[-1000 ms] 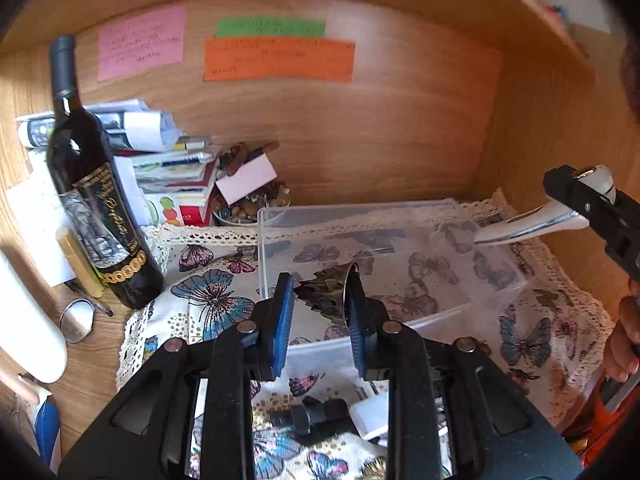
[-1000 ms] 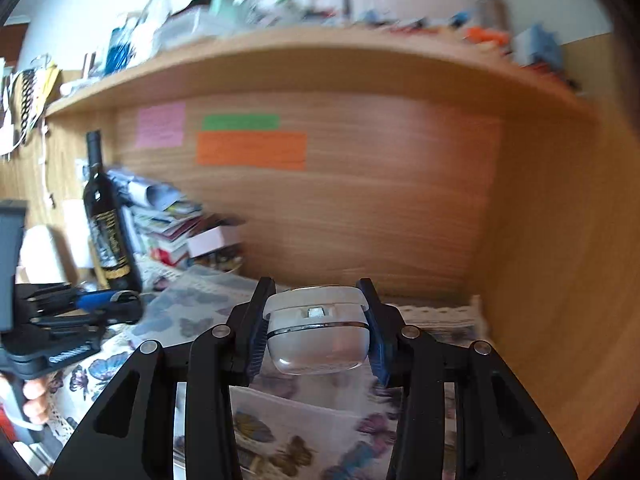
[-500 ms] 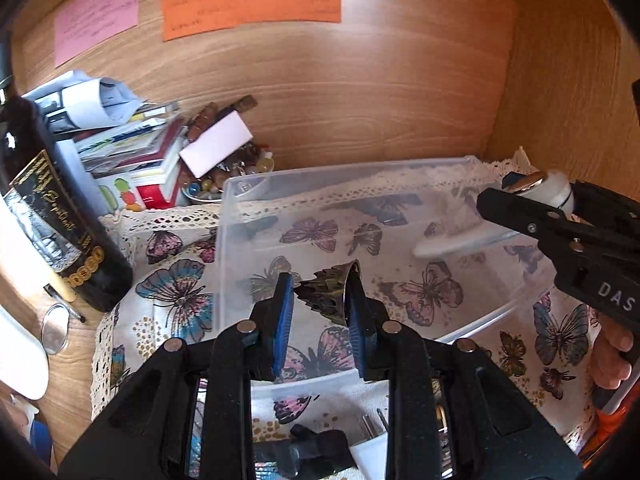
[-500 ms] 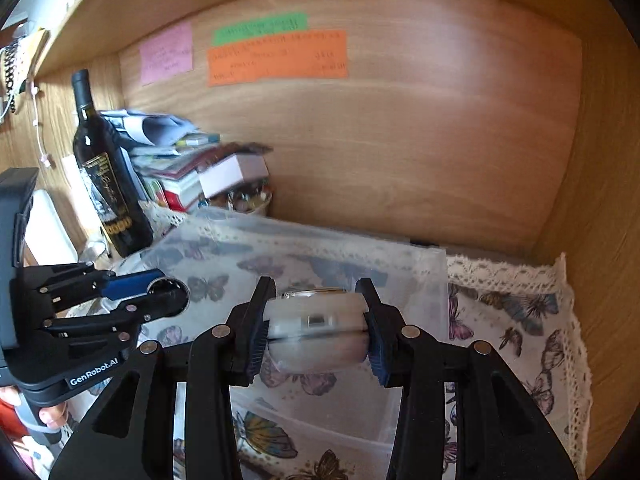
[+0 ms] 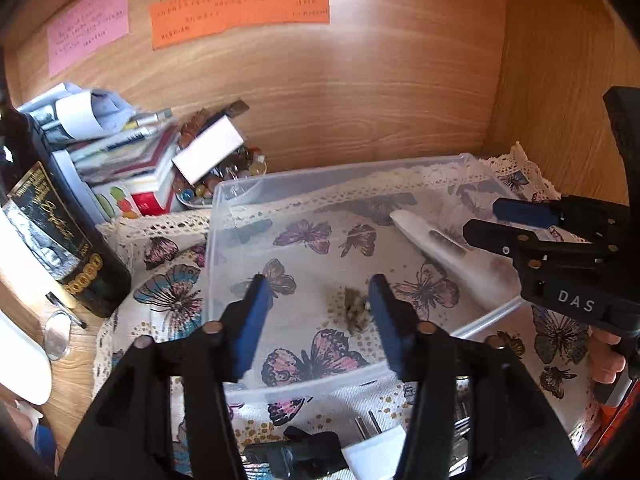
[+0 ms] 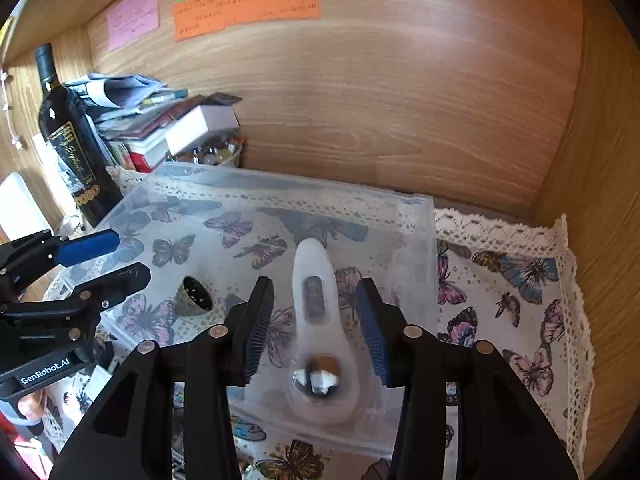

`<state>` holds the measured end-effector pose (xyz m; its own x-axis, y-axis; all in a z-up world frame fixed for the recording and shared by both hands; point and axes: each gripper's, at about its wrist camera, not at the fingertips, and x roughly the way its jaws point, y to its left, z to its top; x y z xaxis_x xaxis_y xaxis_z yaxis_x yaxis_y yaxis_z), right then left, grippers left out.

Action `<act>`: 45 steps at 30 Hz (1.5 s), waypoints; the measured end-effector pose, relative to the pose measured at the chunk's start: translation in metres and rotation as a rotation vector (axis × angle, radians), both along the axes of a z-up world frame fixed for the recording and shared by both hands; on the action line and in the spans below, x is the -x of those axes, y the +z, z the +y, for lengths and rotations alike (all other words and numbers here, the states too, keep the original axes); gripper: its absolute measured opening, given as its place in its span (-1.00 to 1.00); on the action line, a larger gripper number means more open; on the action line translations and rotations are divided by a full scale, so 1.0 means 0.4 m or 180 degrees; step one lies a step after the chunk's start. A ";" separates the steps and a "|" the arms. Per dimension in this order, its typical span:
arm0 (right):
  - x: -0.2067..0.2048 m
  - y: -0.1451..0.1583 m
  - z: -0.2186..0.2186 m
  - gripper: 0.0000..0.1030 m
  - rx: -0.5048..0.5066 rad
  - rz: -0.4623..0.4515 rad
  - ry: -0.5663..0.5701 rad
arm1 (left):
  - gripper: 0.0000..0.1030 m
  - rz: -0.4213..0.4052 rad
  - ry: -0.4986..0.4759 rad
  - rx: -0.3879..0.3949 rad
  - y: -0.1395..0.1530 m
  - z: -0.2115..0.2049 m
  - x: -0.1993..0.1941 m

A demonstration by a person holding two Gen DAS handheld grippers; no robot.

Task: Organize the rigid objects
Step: 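Carry the white handheld device into the clear box and open the right gripper, then grasp the white plug adapter with the left gripper while the right grasps the black gold-capped tube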

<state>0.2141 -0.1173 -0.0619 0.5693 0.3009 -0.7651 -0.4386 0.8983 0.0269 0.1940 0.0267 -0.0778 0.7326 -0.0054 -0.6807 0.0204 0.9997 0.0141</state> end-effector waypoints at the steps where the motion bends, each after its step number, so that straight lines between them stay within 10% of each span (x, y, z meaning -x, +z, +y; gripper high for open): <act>1: 0.005 0.008 -0.001 -0.01 0.0000 -0.0043 -0.0003 | 0.15 -0.0026 0.0006 -0.0024 0.007 -0.001 0.008; 11: 0.109 0.119 -0.029 0.59 -0.0080 -0.0571 -0.0007 | 0.82 -0.0335 0.0096 -0.0040 0.089 0.020 0.114; 26: 0.219 0.041 -0.053 0.62 0.0024 -0.0331 -0.0065 | 0.86 0.0272 -0.0064 0.0127 -0.043 0.024 0.211; 45: 0.205 -0.092 -0.002 0.62 0.0085 0.0375 0.0073 | -0.30 0.0351 -0.0266 0.0246 -0.095 -0.023 0.189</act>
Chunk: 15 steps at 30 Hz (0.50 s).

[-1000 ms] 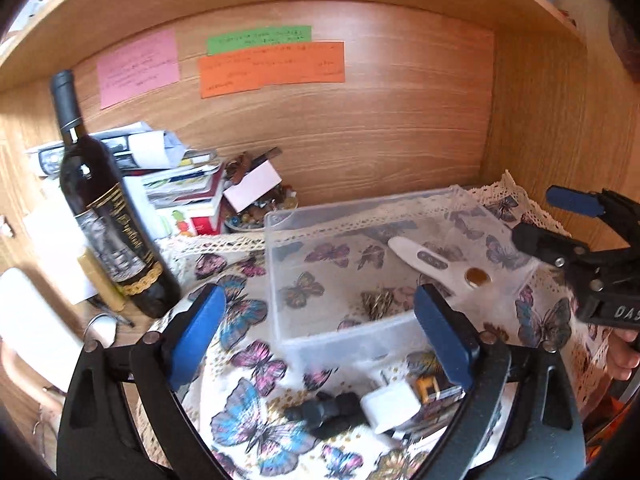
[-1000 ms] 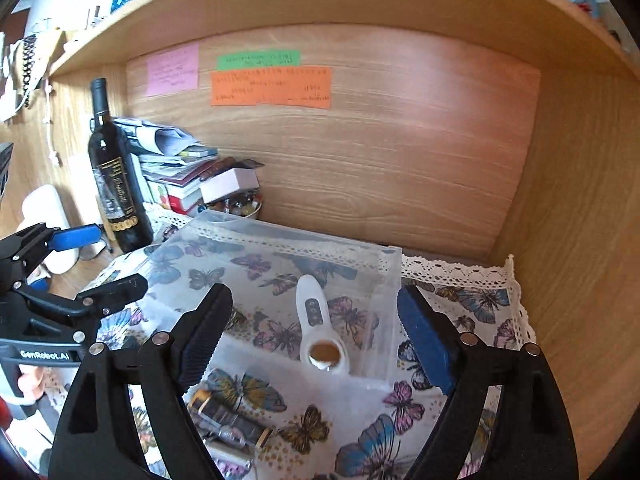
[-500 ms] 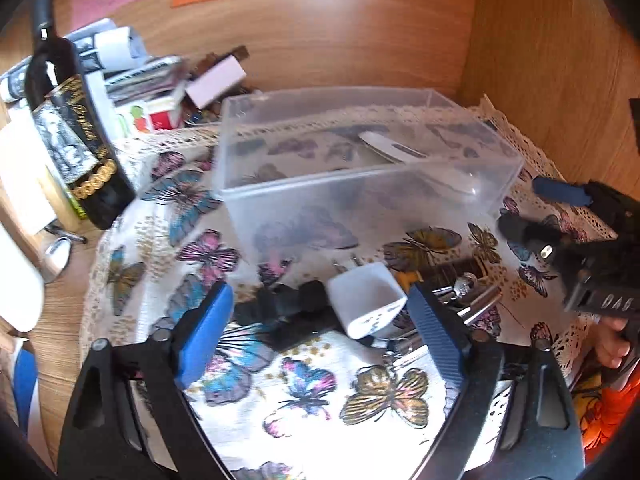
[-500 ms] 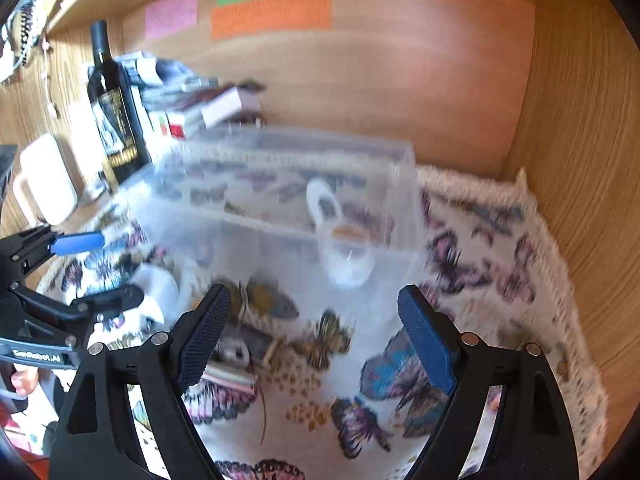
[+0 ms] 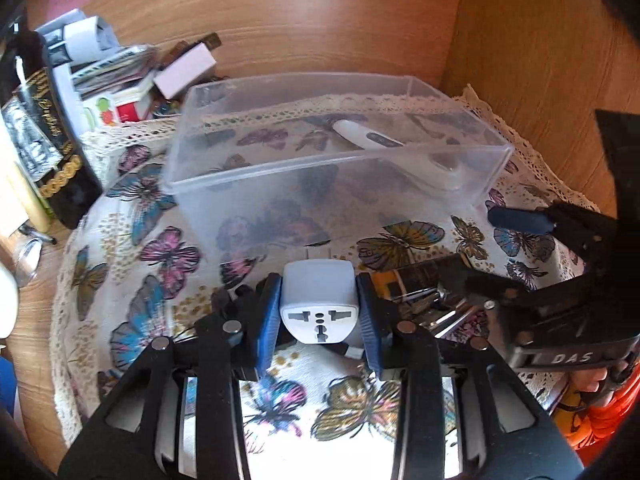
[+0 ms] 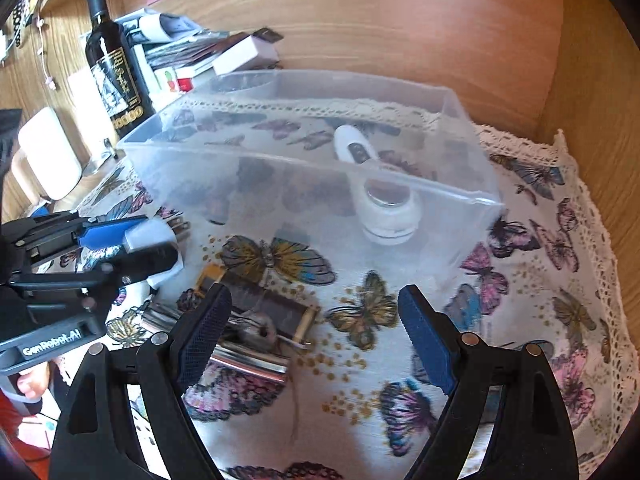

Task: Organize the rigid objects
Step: 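Grasp the white plug adapter with the left gripper while the right grasps the black gold-capped tube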

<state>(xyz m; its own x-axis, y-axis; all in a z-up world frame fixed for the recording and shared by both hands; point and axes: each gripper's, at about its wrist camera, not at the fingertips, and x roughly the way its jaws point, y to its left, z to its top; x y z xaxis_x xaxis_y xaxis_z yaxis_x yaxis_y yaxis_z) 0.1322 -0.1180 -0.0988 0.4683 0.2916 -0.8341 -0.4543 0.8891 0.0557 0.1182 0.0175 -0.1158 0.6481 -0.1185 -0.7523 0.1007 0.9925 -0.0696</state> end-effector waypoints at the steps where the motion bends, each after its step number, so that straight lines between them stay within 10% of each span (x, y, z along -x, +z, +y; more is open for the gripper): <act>1: -0.001 -0.003 0.009 0.63 0.0002 0.0025 0.0010 | -0.30 -0.0032 0.0017 0.0006 0.003 0.005 0.006; 15: -0.020 -0.063 0.116 0.85 0.0291 0.0321 -0.0170 | -0.30 -0.0214 0.0143 0.0176 0.019 0.105 0.085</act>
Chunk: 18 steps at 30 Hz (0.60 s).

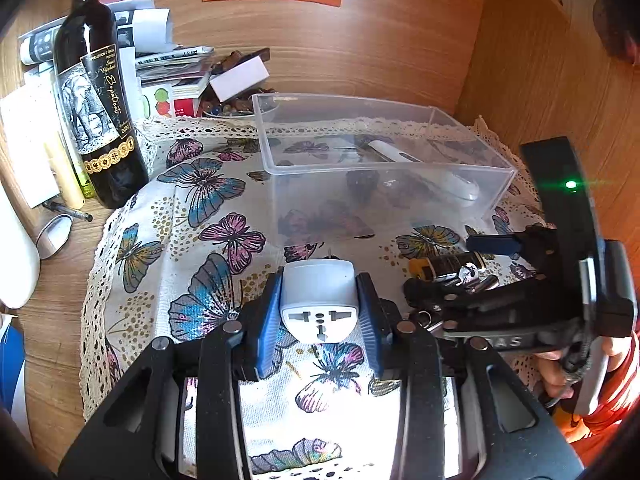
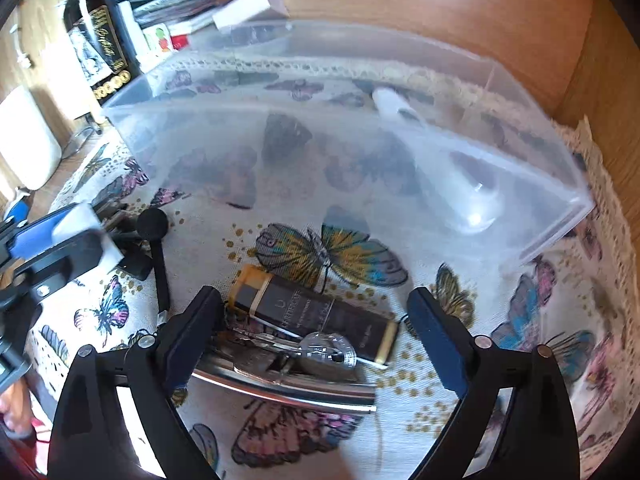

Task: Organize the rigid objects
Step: 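Grasp the white plug adapter with the left gripper while the right grasps the black gold-capped tube, then lower the adapter into the box with the left gripper while the right drops the black tube in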

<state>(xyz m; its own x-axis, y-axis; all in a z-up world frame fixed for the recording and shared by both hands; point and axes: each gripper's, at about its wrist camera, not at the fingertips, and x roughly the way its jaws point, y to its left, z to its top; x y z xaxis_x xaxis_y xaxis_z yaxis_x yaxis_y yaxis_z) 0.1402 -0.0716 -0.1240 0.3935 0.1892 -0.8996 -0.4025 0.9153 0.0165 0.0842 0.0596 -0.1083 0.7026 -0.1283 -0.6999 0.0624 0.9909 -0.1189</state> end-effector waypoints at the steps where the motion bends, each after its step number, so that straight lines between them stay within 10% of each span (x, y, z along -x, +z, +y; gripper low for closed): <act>1: 0.000 0.001 0.002 0.88 0.0019 -0.0026 -0.0016 | -0.30 -0.0011 -0.0014 0.0006 0.000 0.000 0.003; 18: 0.041 0.086 -0.093 0.58 -0.0052 -0.0431 -0.0252 | -0.30 -0.0196 -0.0114 -0.0003 0.026 -0.027 0.008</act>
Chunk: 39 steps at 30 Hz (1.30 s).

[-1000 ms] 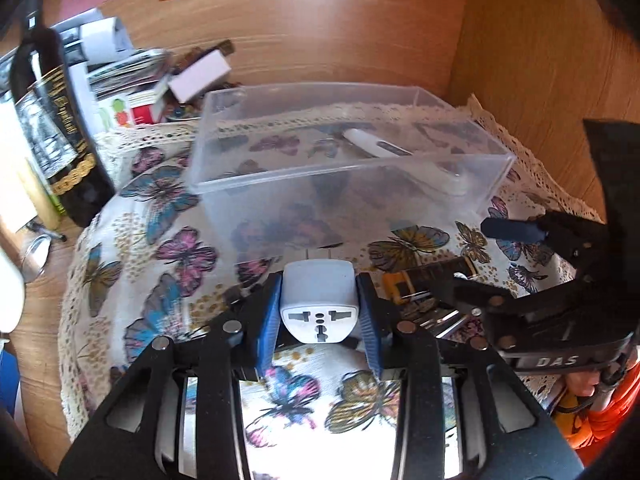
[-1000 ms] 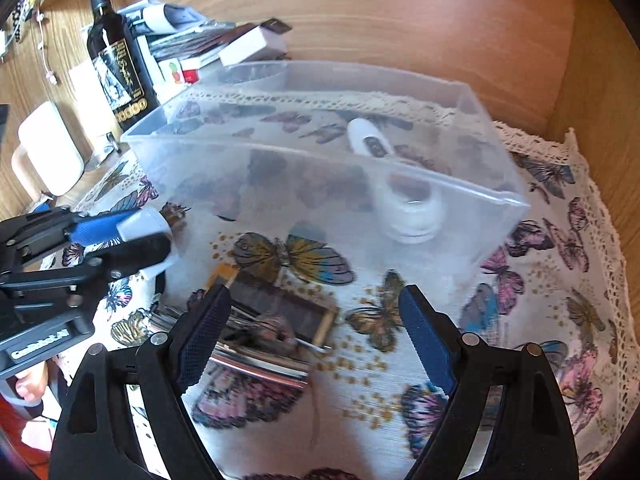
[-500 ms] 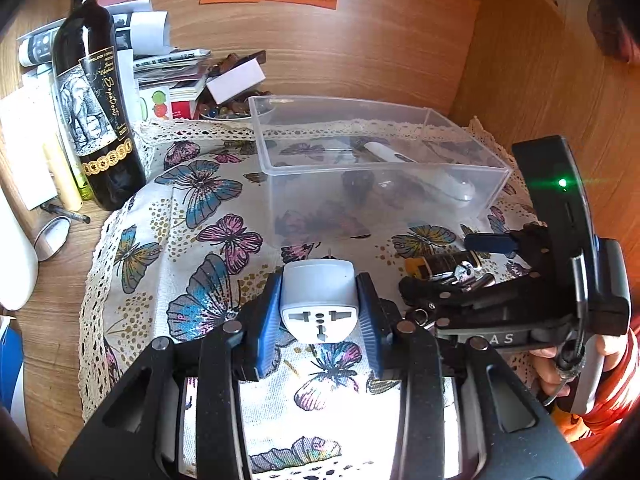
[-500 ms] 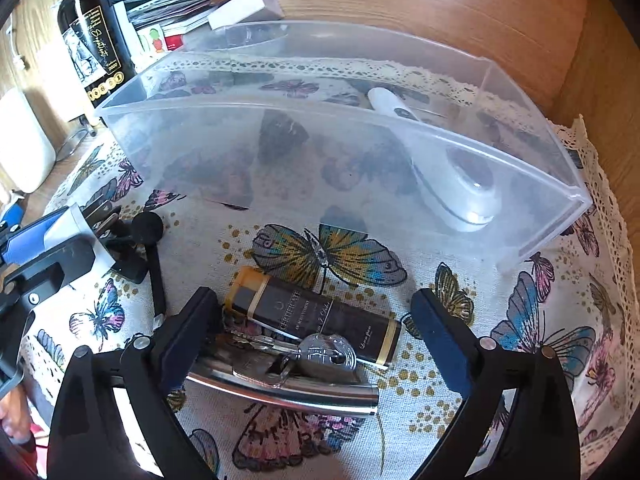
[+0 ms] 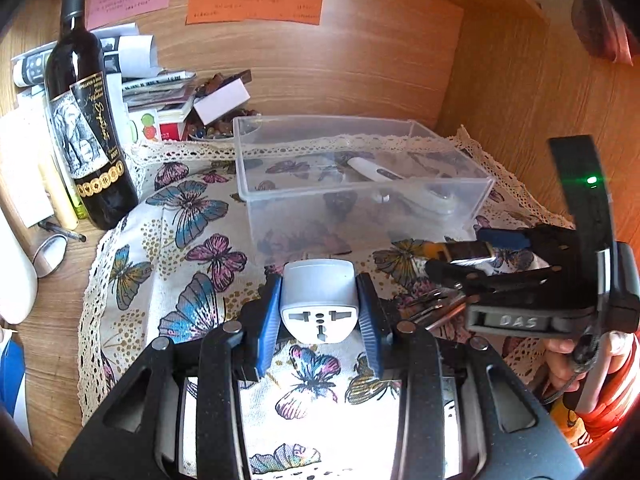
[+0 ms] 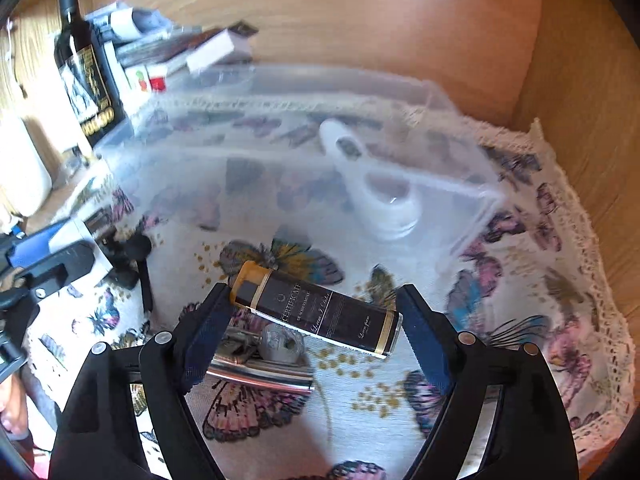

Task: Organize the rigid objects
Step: 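Lower the adapter into the box with the left gripper while the right drops the black tube in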

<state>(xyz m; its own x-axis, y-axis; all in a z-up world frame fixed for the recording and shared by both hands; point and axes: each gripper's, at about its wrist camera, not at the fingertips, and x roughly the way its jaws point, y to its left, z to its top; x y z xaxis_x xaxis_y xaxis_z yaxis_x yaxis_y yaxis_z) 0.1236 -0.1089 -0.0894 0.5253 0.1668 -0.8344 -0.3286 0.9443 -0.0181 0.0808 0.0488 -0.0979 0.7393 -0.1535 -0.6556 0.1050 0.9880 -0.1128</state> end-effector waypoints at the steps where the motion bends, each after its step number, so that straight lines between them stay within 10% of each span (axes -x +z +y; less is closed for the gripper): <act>1: 0.003 0.015 -0.009 0.58 -0.0021 -0.0050 -0.0006 | -0.30 -0.0018 0.0006 0.0001 0.005 -0.001 -0.001; 19: -0.076 0.173 -0.033 0.58 -0.0323 -0.0774 0.0009 | -0.30 -0.0432 0.0233 -0.0005 0.135 -0.004 -0.085; 39: -0.232 0.034 0.061 0.58 -0.0262 -0.0187 0.0298 | -0.30 0.0057 0.0293 -0.0060 0.046 -0.003 -0.270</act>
